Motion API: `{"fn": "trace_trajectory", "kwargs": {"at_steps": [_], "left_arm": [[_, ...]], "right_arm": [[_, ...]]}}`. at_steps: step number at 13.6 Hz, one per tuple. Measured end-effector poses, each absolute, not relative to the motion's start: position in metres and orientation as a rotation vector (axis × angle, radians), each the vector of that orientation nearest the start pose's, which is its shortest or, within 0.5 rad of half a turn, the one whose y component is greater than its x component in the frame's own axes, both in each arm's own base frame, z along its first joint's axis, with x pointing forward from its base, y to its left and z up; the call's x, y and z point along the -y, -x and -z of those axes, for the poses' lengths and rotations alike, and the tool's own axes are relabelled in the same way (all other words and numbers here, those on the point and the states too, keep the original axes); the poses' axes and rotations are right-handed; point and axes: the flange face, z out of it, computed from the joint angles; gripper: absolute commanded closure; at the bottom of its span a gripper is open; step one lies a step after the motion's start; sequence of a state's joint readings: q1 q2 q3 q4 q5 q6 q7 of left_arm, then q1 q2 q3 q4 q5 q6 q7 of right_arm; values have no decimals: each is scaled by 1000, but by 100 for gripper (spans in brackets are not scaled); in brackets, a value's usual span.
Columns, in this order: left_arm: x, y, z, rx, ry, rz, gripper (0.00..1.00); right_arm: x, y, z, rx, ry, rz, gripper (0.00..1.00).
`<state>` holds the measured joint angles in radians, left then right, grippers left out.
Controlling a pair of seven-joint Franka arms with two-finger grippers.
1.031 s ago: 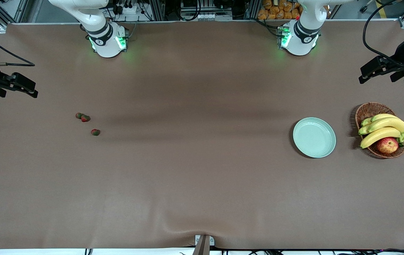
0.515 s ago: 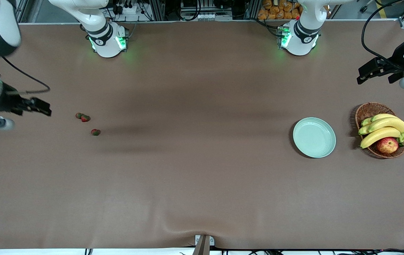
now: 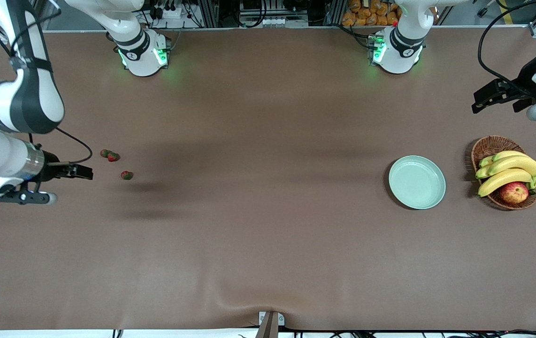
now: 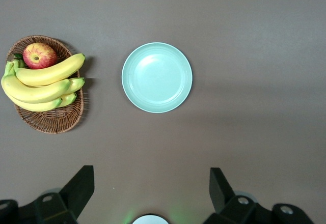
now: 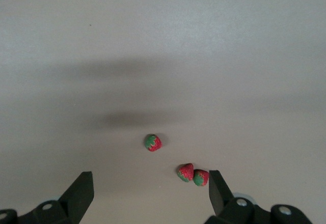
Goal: Collect all strawberries into plate
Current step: 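Reach the right gripper to the strawberries and grasp one strawberry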
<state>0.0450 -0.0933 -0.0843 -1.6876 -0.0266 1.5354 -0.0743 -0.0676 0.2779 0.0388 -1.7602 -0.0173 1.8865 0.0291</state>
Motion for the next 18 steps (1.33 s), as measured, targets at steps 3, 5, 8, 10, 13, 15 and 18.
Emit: {"fn": "trace_trajectory", "kwargs": {"at_steps": [3, 5, 8, 10, 13, 15, 18], "left_arm": [[25, -522, -609, 56, 3155, -101, 0], [25, -523, -604, 57, 3155, -103, 0], [25, -524, -602, 56, 3155, -99, 0], [25, -524, -602, 56, 3155, -99, 0], [26, -525, -599, 57, 3156, -97, 0], [26, -525, -597, 57, 3155, -98, 0], [26, -525, -596, 57, 3155, -98, 0]], "right_arm": [[21, -620, -366, -81, 3131, -280, 0], [22, -620, -336, -83, 3132, -239, 0], [23, -605, -277, -87, 3128, -247, 5], [23, -597, -254, -87, 3123, -288, 9], [23, -588, -237, -90, 3120, -309, 18], [22, -581, -226, -88, 3118, -322, 21], [20, -572, -208, -84, 3116, -326, 21]]}}
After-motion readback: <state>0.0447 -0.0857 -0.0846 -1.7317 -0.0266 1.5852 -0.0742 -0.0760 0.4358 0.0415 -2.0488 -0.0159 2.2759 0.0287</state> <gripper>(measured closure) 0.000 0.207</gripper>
